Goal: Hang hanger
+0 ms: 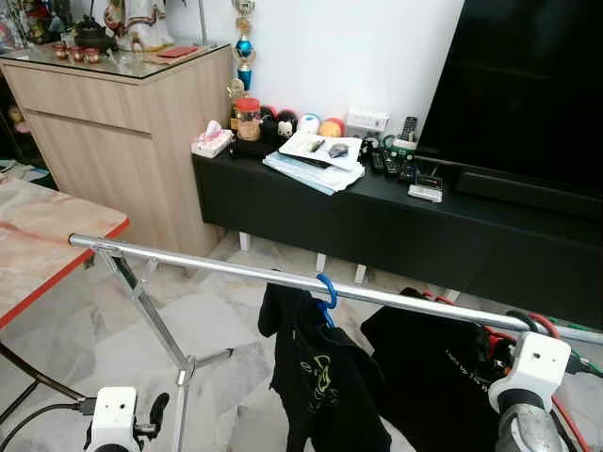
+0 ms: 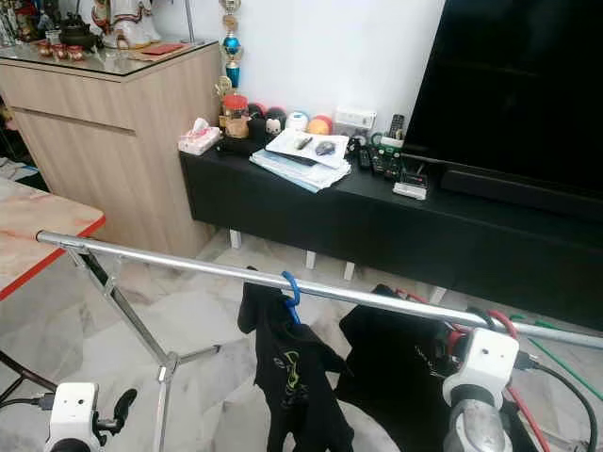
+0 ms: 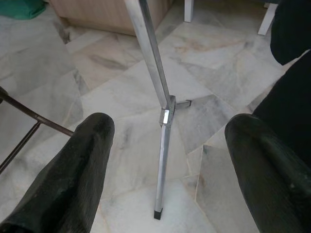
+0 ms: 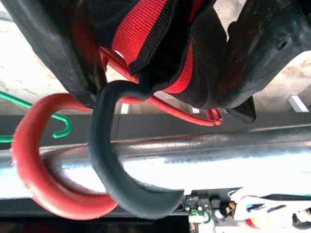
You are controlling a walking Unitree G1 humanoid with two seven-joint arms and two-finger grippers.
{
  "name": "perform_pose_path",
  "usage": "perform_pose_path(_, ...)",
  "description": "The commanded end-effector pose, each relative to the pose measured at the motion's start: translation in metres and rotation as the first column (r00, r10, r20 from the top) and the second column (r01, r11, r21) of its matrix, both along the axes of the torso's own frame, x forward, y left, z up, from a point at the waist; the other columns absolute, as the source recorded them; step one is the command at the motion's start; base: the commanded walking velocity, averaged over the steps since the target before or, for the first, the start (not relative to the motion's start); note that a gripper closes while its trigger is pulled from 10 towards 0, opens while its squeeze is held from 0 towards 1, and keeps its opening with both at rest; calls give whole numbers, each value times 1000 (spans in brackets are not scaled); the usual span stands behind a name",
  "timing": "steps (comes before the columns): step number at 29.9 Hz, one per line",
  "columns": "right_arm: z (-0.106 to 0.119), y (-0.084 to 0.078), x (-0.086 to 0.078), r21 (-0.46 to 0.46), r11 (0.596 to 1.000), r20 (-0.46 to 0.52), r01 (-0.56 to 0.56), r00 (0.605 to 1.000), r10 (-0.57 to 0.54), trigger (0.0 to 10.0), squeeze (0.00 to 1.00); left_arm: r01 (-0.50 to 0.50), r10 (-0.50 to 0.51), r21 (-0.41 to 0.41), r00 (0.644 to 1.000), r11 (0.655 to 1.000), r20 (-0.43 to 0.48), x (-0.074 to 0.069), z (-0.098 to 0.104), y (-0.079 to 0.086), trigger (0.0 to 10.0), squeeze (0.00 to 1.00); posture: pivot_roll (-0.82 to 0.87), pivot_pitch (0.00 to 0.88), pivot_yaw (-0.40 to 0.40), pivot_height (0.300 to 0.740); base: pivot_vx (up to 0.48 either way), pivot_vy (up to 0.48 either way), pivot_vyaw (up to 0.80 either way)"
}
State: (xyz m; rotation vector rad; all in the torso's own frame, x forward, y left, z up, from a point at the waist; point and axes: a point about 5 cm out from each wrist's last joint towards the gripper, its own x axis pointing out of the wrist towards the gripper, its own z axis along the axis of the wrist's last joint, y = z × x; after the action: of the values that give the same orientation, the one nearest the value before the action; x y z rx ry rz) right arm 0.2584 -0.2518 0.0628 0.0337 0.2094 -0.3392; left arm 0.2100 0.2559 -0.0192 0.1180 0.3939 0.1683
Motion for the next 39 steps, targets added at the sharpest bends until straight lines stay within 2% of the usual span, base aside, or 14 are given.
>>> perform_pose_path(1, 3, -7, 3, -10, 1000, 5, 12, 1000, -12, 10000, 0, 18, -18, 11, 1000, 1000, -15, 2, -1, -2, 10000, 0, 127, 0, -26, 740, 0, 0, 0)
perform_pose_path(10, 2, -14, 20, -32, 998, -84, -47, 996, 44, 10000, 0, 28, -27, 18, 999, 999, -24, 4, -1, -3, 10000, 0, 132, 0, -22, 740, 0, 0, 0)
perform_pose_path(17, -2, -13, 24, -42, 995, -150, -87, 985, 79, 10000, 0, 26, -25, 16, 999, 1000, -33, 4, -2, -3, 10000, 0, 136, 0, -24, 740, 0, 0, 0)
perform_pose_path(19, -10, -11, 19, -31, 996, -193, -88, 978, 80, 0, 0, 26, -25, 15, 999, 1000, -35, 4, -3, -3, 10000, 0, 136, 0, -23, 740, 0, 0, 0)
perform_pose_path(27, -30, -4, 6, -2, 993, -304, -118, 946, 111, 0, 0, 32, -31, 16, 999, 999, -40, 5, -3, -3, 10000, 0, 132, 0, -21, 740, 0, 0, 0)
perform_pose_path(33, -30, -3, 7, 3, 993, -315, -121, 942, 116, 0, 0, 32, -31, 17, 999, 999, -41, 5, -3, -4, 10000, 0, 133, 0, -23, 740, 0, 0, 0)
perform_pose_path(39, -36, 1, 6, 14, 992, -373, -123, 920, 120, 0, 0, 30, -29, 16, 999, 999, -42, 6, -3, -4, 10000, 0, 137, 0, -25, 740, 0, 0, 0)
